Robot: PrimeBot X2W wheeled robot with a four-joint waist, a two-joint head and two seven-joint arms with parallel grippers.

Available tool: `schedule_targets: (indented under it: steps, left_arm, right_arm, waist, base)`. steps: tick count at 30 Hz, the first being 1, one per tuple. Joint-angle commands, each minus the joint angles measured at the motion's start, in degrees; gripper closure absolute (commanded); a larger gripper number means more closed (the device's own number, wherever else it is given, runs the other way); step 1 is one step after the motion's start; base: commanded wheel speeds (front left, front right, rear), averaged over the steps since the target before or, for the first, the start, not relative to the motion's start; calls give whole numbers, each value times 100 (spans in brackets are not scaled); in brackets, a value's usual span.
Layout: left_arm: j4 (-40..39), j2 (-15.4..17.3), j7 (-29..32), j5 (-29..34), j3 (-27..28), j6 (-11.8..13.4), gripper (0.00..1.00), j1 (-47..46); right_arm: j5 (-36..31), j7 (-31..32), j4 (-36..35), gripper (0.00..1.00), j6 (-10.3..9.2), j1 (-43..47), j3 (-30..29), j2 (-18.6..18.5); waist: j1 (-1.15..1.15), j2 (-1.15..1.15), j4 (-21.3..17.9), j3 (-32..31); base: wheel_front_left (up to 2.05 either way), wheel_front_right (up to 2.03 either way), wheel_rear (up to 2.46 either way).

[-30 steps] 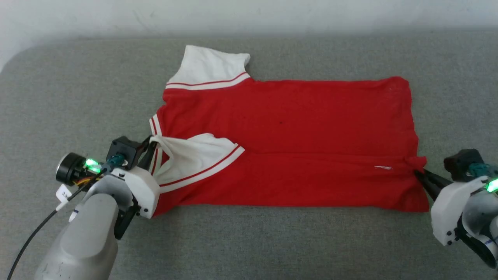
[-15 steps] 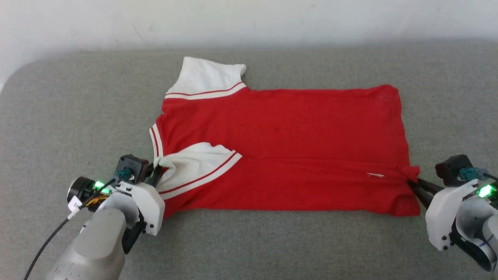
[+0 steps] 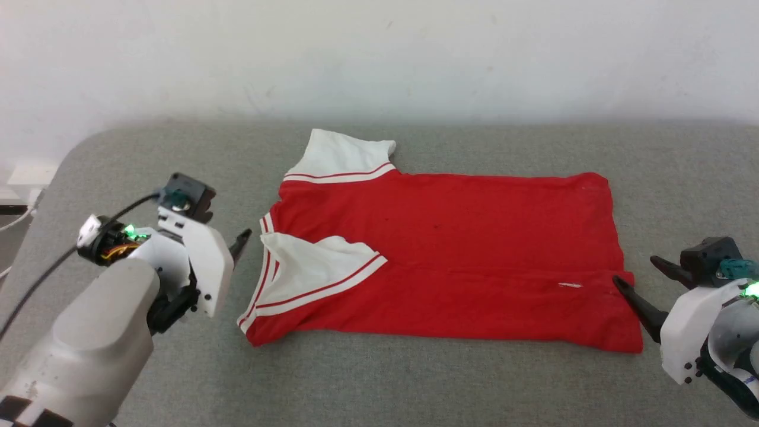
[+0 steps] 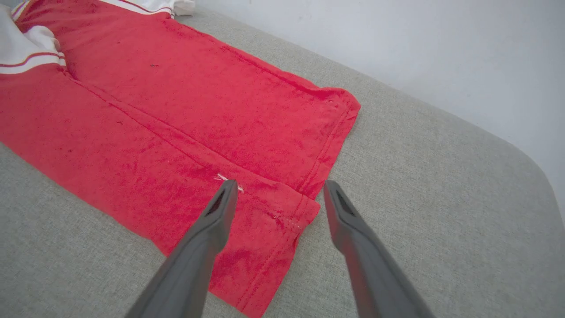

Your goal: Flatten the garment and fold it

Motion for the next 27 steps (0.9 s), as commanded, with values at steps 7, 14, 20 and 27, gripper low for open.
schedule_targets:
  steps: [7,14,20,27]
  left_arm:
    - [-1101,516,2631,-1478,-956,-38,0,-428]
    - [-889,422,3802,-2071,-1328,-34,0,-514]
    - [-278,175,3864,-2049,-1506,-26,0,-431]
    - [-176,172,3930,-2065,-1980,-36,100,-396]
  right_arm:
    - [-130,224,-303,0,-4,135,-180,43]
    - [-190,406,-420,0,-4,-46,-125,145]
    - [-191,461,-382,0,-4,-327,25,212]
    - [-103,468,-282,0,-4,-585,161,108]
  waist:
    - [1,0,83,37]
    - [1,0,-68,230]
    - [1,0,-295,422]
    - [1,0,-392,403]
  base:
    - [0,0,0]
    - [0,0,0]
    - [0,0,0]
    - [0,0,0]
